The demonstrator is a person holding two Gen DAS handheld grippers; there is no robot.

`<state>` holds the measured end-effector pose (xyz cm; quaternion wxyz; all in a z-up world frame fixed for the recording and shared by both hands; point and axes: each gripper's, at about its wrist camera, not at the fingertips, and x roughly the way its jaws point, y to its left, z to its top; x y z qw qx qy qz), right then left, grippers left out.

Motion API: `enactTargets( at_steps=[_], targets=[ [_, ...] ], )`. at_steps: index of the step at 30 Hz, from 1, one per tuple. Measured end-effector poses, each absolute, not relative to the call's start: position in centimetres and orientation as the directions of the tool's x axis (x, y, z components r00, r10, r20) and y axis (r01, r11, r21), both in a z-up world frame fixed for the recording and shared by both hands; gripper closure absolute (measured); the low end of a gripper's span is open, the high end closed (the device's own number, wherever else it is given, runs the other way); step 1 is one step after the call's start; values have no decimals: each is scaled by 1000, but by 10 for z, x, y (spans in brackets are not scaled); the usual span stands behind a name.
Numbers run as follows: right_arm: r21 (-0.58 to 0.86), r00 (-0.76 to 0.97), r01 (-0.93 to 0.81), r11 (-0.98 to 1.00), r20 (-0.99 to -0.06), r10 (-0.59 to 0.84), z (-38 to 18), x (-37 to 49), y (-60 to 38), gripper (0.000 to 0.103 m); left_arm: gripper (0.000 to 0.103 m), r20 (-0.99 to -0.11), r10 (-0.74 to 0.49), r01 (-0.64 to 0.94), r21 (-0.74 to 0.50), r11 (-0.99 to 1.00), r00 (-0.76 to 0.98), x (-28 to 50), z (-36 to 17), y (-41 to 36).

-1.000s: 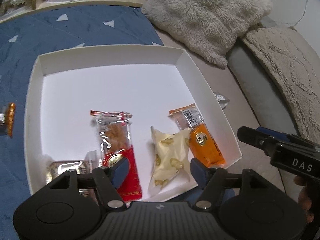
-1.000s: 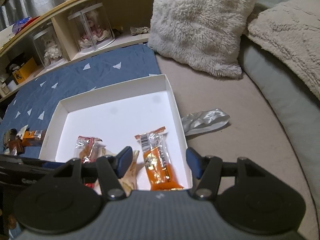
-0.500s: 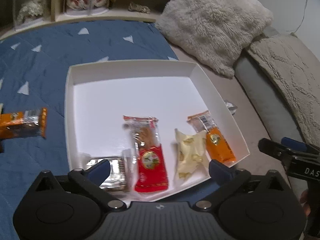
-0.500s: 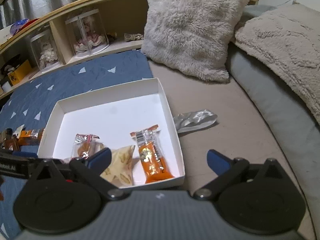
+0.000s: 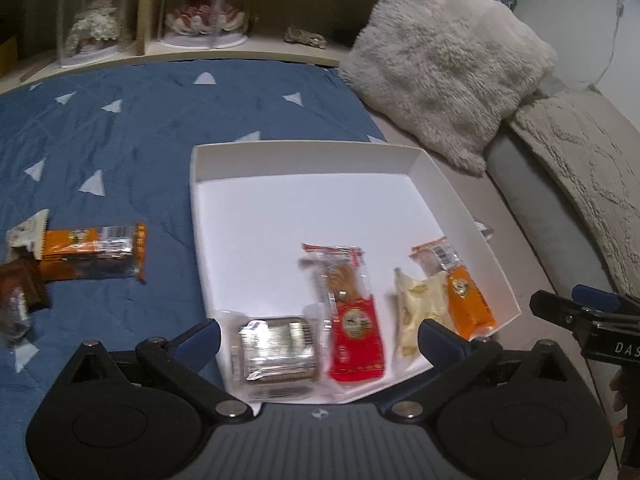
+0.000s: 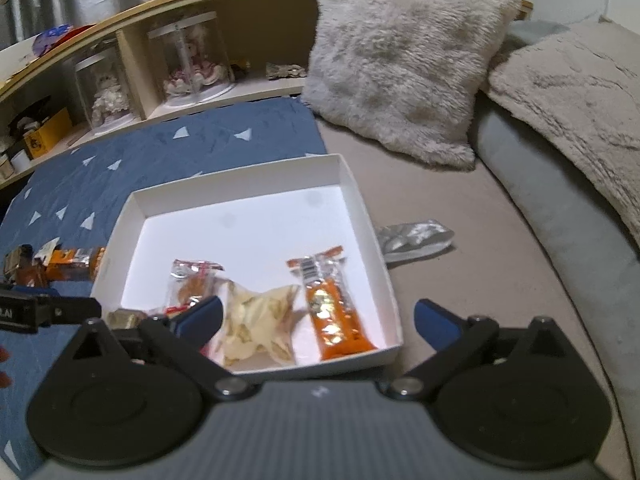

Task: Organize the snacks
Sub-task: 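Move both open tools back over the snack pile on the quilt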

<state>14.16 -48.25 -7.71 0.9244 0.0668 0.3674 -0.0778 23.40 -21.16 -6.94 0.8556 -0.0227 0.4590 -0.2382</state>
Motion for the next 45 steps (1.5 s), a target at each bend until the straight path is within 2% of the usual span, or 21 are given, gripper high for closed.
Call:
enactTargets(
  at_steps=[13,35,45],
  targets=[
    [59,771,63,996,-637,-11,-70,182,-397,1,0,-772,-334,289,-202,936,540,249,-59,-118],
    [121,738,-209,970,-631,238,-97,243,-224,0,0,-790,-162,27,-181,983,591,268,-72,47],
    [75,713,-374,924,-614,339,-132,258,-159,1,0,-803,-163,-132,-286,949,574,290,-92,88]
  ],
)
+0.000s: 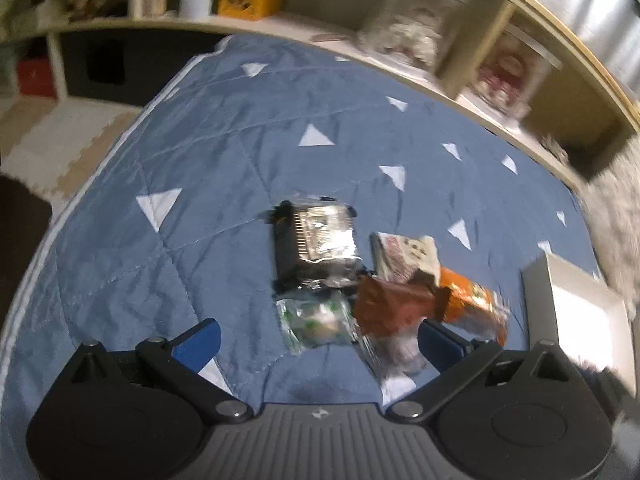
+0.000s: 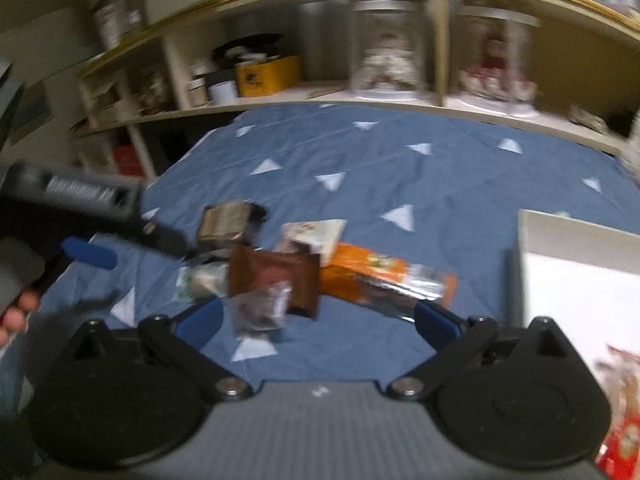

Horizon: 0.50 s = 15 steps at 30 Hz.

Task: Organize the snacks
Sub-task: 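Move both open tools back over the snack pile on the quilt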

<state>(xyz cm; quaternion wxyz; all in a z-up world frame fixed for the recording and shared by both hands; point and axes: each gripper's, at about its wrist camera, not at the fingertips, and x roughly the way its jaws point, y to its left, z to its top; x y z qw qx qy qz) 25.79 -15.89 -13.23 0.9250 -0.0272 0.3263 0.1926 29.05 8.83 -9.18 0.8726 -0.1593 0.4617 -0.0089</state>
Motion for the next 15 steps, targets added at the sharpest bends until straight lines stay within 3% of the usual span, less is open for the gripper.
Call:
enactTargets(
  at_steps=[6,10,15],
  targets=[
    [78,667,-453,888,-632,396,-149,266,-134,19,0,-824,-200,-222,-362,905,529,303,-109,99],
    [66,664,-468,881,-632,400,-157,274,-122,23,2,-829,-238,-228,-394,890,506,311,-119,95],
    [21,660,-510,860,-631,407,-166,275,-111,30,11,-840,-249,-252,-405,879,482,319,-132,84]
  ],
)
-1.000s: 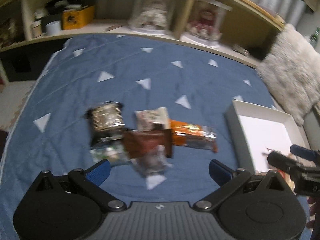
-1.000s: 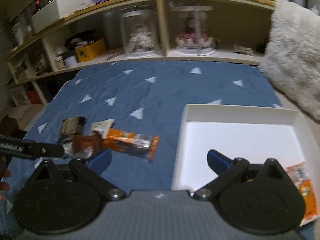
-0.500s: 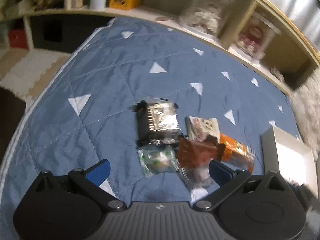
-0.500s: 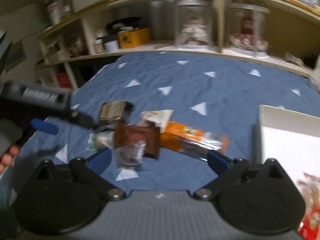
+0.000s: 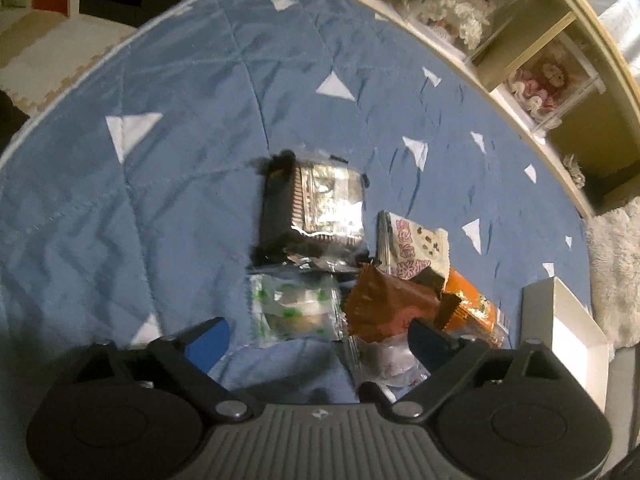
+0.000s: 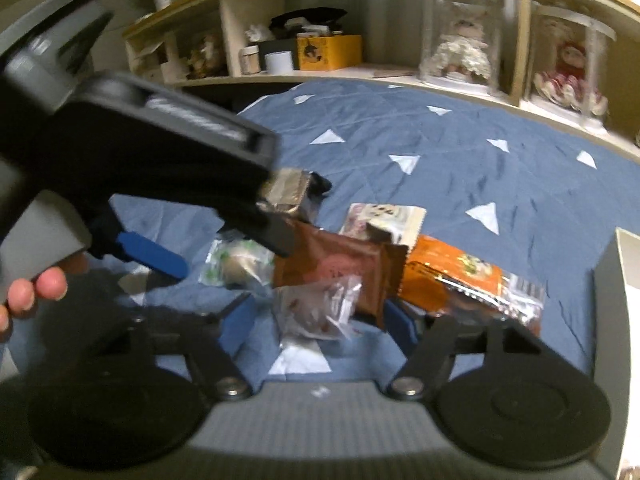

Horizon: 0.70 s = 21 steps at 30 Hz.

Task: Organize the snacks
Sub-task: 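Move both open tools back over the snack pile on the quilt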

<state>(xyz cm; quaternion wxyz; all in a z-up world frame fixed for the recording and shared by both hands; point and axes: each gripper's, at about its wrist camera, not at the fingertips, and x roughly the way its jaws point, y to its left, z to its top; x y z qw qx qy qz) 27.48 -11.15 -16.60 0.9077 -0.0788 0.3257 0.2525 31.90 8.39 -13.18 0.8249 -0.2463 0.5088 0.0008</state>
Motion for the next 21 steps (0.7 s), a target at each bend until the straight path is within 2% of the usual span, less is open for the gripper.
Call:
enactTargets(
  at_steps=[4,7,11,21],
  targets=[
    [11,664,-517,856,-626,409,-169,275,-109,41,20,-860,-196,-281,-357,891,472,323,-139,74],
    [19,655,-523,852,-631,415,-169,277,-113,53,24,-864,-167,-290,-333,897,476,324,-140,73],
    [73,629,-517,853,-643,436,-167,280,-121,57,31,-862,-151,-320,-335,886,484,323,-142,78],
    [197,581,-430,881,-686,437,-159,275,-149,60,31,-851,-120,-322,-318,892,511,327,-145,72]
  ],
)
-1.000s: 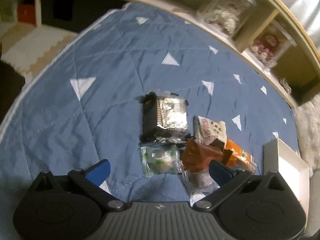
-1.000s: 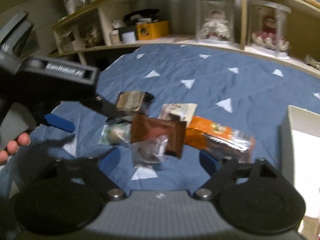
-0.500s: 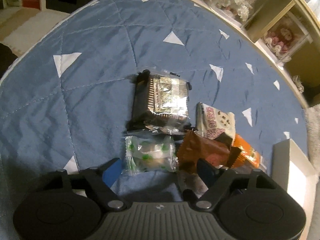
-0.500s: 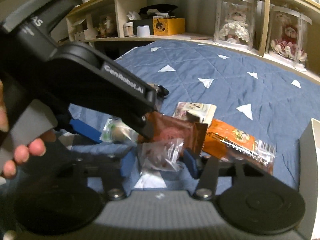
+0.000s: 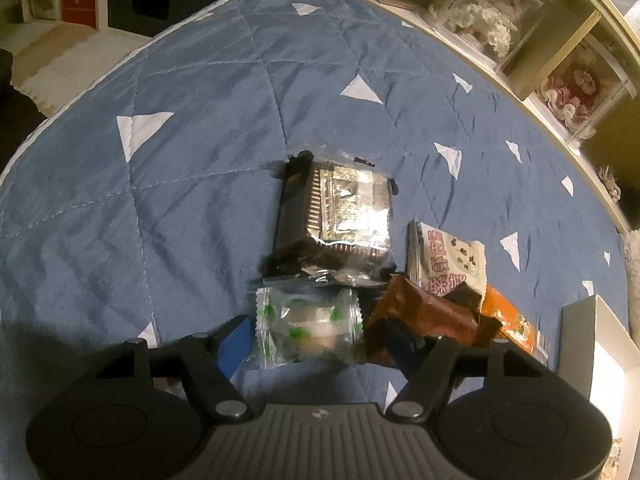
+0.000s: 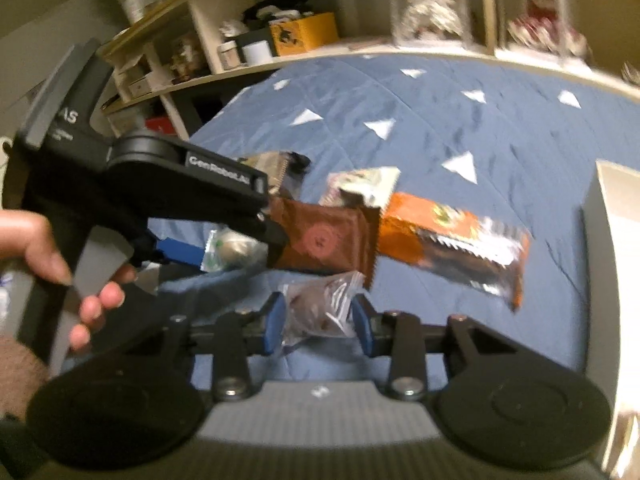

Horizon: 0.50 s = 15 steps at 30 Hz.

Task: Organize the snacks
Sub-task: 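Move both open tools back over the snack pile on the quilt, then grasp the clear brown-filled bag with the right tool while the left tool grasps the green-dotted bag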

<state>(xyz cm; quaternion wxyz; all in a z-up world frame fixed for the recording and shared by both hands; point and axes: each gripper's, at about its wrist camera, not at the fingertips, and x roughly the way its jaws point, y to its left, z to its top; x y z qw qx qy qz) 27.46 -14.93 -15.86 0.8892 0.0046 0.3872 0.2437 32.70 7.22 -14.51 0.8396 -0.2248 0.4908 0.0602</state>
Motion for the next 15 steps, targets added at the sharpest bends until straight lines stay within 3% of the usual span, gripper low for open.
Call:
enactTargets(
  at_steps=[6,11,15],
  targets=[
    [258,518,-381,888,-736,436,-164,262,-160,60,38,-860,-89,-275,-256,927,503,331,-145,65],
    [244,494,-396,885,-756,430,-168,258,-159,56,59,-874,-52,-243,-191,951,482,332,-144,62],
    [240,497,-401,884,-754,430,-169,258,-156,37,61,-872,-63,-224,-194,955,485,327,-141,63]
  ],
)
